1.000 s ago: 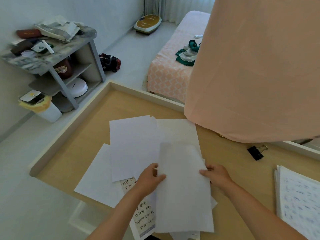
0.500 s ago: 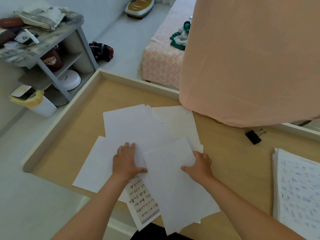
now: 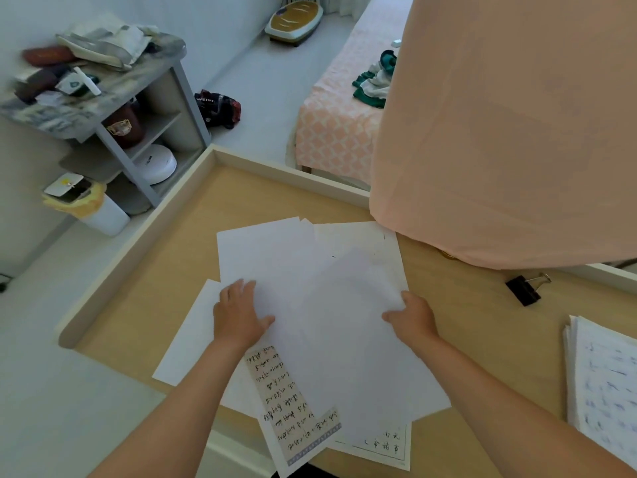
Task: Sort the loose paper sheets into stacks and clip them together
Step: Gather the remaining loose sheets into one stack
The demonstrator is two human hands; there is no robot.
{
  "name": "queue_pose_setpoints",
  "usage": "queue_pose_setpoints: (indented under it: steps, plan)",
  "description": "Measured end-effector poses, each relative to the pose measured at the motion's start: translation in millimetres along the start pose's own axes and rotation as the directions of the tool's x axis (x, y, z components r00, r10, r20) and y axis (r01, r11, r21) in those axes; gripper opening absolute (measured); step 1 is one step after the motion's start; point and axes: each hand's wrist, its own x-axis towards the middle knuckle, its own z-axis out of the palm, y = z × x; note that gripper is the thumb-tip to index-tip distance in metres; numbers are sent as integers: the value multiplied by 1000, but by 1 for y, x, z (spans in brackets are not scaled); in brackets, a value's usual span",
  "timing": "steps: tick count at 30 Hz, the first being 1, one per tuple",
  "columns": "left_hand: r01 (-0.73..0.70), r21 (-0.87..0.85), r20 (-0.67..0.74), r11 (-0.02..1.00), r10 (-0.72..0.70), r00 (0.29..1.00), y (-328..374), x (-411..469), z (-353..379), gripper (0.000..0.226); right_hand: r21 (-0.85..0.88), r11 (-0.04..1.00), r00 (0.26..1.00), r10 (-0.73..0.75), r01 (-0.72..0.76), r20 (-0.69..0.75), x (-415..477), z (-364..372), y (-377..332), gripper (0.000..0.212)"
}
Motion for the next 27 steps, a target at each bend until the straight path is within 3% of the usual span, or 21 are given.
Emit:
queue_pose_setpoints:
  steps: [3,6,10,13,16,18,19,21,22,25,27]
  plan:
    - [56,70,141,996,-65,988,-8,14,-8,126,3,999,998,-51,51,35,13,0,-9,21]
    - [38,77,149,996,-49,988,-6,23,-10,128,-64,996,995,-61,66,73,23,15,-23,22]
    - [108,-60,141,992,-98,985,-7,36,-13,105,-298,953,991,-23,62,130,31,44,-35,70]
    - [168,-257,177,952,-124,976,-14,45,-13,86,-346,937,994,-3,42,113,31,58,-44,87]
    - [126,-427,-4,895,-141,990,-14,40,-8,58,-328,945,990,37,11,140,33,68,-48,80]
    - [121,-513,-195,850,-253,948,-12,28,-6,56,-347,938,987,41,16,158,33,74,-49,72]
    - [175,-577,-204,798,-349,915,-11,24,-7,59,-373,927,988,33,28,154,31,76,-49,70]
    - [349,-720,-24,601,-523,852,-11,17,-10,65,-435,899,991,7,52,132,27,80,-49,67]
    - [405,-755,74,516,-546,834,-13,14,-10,64,-445,893,992,-6,61,123,25,83,-48,64]
    - [440,-755,190,485,-481,856,-23,0,-12,41,-330,942,994,-34,66,101,21,87,-44,42]
    - [488,-745,286,454,-443,850,-31,-8,-13,37,-202,977,995,-46,63,87,21,85,-42,20]
